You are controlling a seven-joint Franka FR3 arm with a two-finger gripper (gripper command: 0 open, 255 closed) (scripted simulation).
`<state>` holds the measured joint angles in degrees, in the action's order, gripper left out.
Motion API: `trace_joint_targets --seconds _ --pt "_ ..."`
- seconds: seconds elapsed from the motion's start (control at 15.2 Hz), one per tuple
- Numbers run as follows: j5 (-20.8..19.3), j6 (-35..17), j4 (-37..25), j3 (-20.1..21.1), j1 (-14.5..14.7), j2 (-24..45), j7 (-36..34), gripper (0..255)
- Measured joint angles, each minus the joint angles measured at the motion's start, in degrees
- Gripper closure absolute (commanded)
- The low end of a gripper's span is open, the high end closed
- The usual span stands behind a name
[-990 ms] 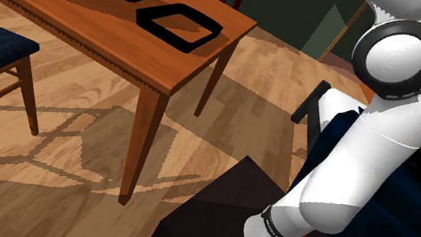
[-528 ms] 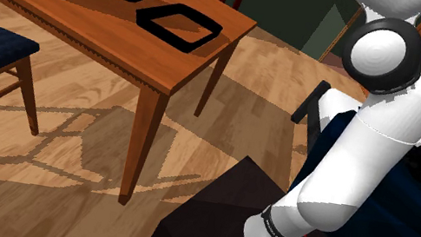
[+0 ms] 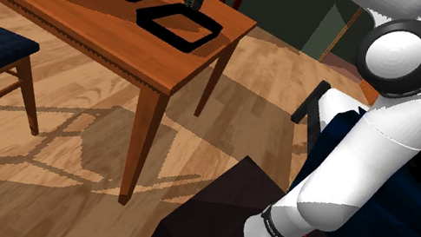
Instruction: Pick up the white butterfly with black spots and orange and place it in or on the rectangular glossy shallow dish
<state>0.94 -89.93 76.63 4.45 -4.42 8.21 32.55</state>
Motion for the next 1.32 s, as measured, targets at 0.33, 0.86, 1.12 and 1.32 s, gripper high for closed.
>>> trace_joint_targets --seconds 0.33,0.86,1.12,1.32 --pt "0.1 -3.1 4.2 0.0 0.0 -1.1 0.1 255" --pt "0.1 -3.2 4.3 0.0 0.0 -1.1 0.1 0" --pt "0.1 -2.3 3.3 0.0 0.0 -1.0 0.0 0" --pt "0.0 2.9 -3.5 0.0 0.1 0.5 -0.1 0"
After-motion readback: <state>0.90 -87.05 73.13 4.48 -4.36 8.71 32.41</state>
